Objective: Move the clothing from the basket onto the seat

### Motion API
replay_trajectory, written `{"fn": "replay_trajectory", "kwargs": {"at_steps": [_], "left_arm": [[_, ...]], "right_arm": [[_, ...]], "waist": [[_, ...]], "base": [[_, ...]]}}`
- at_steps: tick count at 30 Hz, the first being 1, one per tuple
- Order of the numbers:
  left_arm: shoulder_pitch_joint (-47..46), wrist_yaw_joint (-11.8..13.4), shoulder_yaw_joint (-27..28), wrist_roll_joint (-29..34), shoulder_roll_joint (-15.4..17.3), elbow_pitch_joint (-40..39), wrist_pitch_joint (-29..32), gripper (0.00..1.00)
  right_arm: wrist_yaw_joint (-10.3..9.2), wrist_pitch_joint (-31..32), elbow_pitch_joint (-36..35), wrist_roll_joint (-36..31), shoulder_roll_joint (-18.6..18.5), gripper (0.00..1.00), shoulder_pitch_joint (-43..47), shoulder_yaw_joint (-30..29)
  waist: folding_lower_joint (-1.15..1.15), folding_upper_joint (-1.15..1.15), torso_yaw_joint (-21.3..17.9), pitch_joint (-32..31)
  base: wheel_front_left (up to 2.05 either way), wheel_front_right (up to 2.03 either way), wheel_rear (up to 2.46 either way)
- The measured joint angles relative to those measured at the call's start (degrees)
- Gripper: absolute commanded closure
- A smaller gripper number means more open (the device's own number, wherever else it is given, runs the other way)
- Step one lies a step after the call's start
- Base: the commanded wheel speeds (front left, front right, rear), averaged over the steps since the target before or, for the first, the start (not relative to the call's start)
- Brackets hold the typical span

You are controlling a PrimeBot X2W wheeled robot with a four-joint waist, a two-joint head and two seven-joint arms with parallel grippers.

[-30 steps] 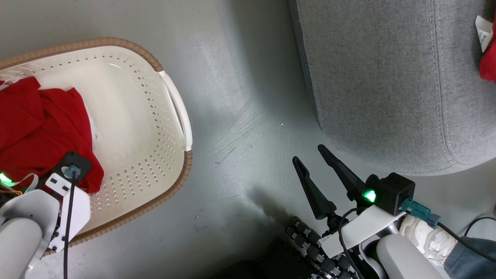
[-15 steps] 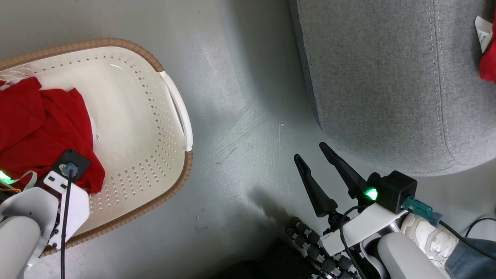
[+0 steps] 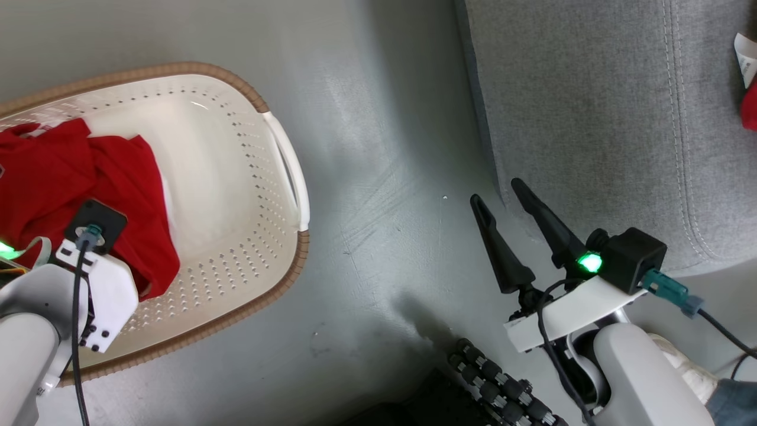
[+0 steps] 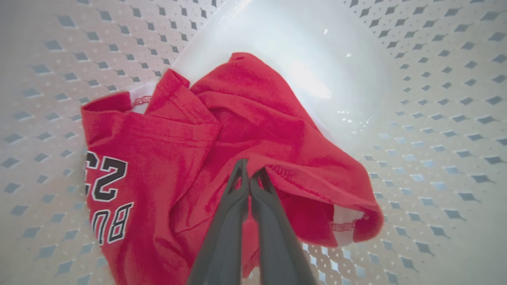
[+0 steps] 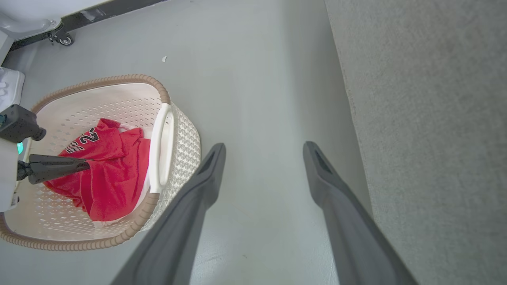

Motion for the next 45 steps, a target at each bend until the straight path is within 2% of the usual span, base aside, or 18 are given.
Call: {"fn": "replay_trajectory", "kwargs": {"at_steps": [13, 19, 34, 45], "left_arm": [[0.4, 1.9, 5.7, -5.0, -1.2, -2.1, -8.4, 1.0], [2.2, 3.0, 8.5, -7.9, -2.9, -3.0, -13.8, 1.0], [7.0, 3.9, 13.7, -13.7, -7.6, -3.1, -25.3, 1.0], [10.2, 3.9, 14.5, -16.6, -10.5, -3.3, -30.6, 1.0]], "right_arm": [[0.0, -0.1, 2.5, -0.1, -0.1, 0.0, -4.4, -3.2], [0.0, -0.2, 2.8, -1.0, -0.2, 0.0, -6.1, -5.4], [0.0, -0.2, 6.4, -7.0, -0.4, 0.0, -8.2, -9.3], [0.0, -0.2, 9.2, -11.1, -0.5, 0.0, -8.0, -11.8]], "waist": [[0.0, 0.0, 3.7, -3.0], [0.0, 0.0, 5.6, -5.0], [0.0, 0.0, 10.6, -12.4], [0.0, 0.0, 14.6, -19.6]], "base": [[0.0, 0.0, 0.0], [0.0, 0.0, 0.0], [0.0, 0.0, 0.0], [0.0, 0.0, 0.0]]}}
